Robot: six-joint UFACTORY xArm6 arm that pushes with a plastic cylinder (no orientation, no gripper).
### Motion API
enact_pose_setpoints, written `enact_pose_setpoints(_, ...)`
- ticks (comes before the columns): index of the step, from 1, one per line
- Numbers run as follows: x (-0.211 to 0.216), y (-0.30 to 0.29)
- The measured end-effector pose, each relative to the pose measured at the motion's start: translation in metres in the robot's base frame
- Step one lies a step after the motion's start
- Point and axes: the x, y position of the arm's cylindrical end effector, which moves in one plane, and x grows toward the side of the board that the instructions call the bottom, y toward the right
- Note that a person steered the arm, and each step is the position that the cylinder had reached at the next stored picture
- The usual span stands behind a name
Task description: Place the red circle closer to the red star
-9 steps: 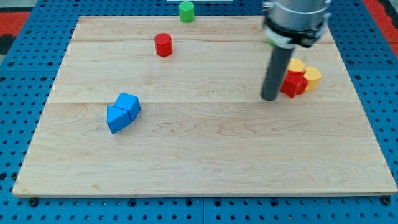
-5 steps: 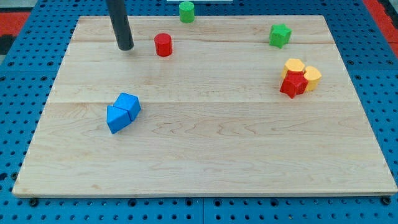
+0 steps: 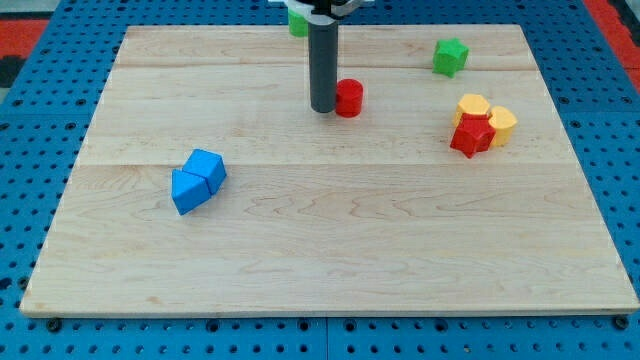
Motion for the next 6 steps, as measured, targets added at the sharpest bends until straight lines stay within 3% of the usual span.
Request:
enact_pose_setpoints(2, -0.033, 0.019)
enact_pose_setpoints(5, 0.013, 0.13)
enact_pose_setpoints(6, 0.008, 0.115)
